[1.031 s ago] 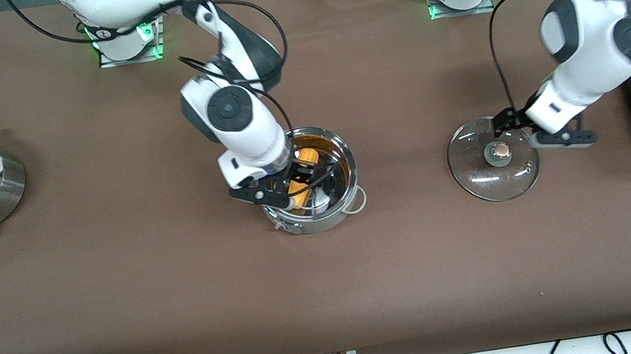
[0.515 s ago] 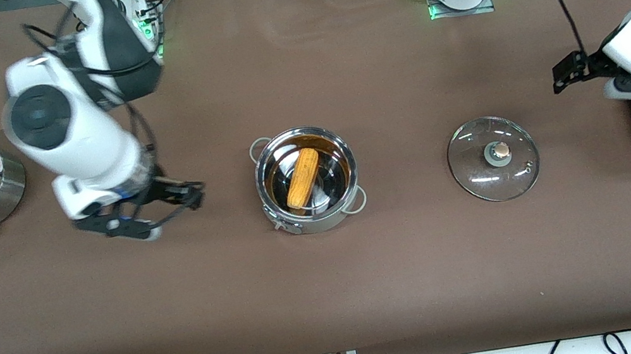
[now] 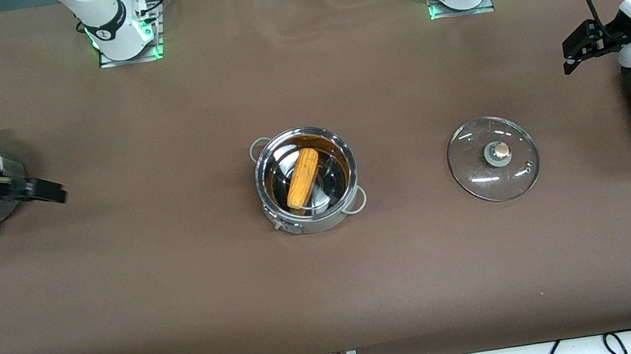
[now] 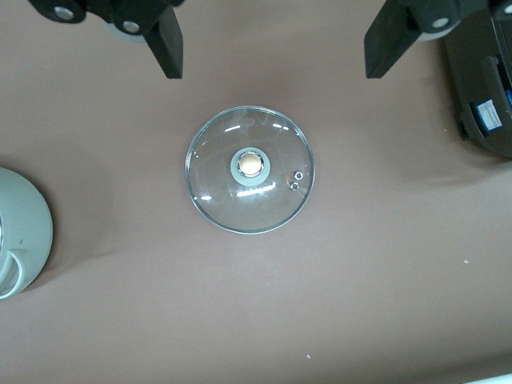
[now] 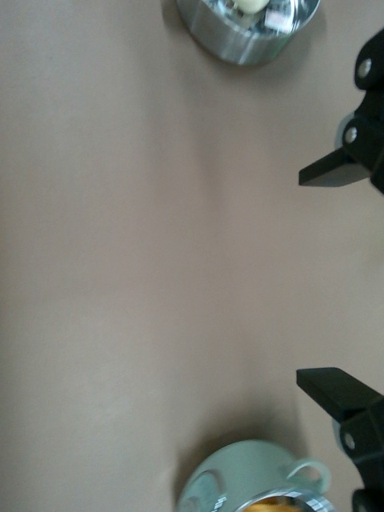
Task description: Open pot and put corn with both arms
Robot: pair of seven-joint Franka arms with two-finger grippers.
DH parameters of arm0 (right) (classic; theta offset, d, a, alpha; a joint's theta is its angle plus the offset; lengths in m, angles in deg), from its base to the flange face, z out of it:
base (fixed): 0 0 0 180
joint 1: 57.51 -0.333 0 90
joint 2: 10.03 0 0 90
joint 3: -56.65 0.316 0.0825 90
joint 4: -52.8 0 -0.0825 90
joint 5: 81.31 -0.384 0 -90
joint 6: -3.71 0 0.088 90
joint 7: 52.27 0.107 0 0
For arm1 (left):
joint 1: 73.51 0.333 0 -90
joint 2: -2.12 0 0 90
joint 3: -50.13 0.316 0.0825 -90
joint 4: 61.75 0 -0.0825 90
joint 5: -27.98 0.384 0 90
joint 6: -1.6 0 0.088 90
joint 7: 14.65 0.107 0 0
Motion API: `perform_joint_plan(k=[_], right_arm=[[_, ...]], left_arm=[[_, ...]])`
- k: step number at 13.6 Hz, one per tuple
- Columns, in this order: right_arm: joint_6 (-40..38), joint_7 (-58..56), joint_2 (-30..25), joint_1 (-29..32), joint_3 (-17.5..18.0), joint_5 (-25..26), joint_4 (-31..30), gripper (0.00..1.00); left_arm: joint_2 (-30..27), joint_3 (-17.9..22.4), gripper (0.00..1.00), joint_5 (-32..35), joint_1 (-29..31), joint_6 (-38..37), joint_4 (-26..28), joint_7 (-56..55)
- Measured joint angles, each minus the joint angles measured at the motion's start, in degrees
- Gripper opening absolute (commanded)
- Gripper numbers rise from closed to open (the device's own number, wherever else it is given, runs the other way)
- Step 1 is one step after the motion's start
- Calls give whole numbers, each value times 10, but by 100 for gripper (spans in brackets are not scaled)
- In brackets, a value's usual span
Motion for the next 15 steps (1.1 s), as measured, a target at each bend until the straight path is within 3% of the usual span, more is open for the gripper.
perform_joint_plan(k=[2, 4, 6, 10, 15], right_arm=[[-1, -20, -31, 38, 47, 28, -42, 100], [63, -17, -74, 101, 143, 54, -118, 100], [119, -17, -119, 148, 191, 55, -192, 100], [116, -75, -151, 220, 194, 36, -218, 100], [102, -85, -153, 223, 203, 50, -208, 100]], left_arm=[[0, -6, 100, 0, 0, 0, -5, 0], [1, -14, 100, 4, -1, 0, -6, -1], [1, -13, 100, 8, 0, 0, -6, -13], [1, -9, 100, 8, 2, -1, -6, -29], [1, -10, 100, 8, 2, -9, -6, -69]])
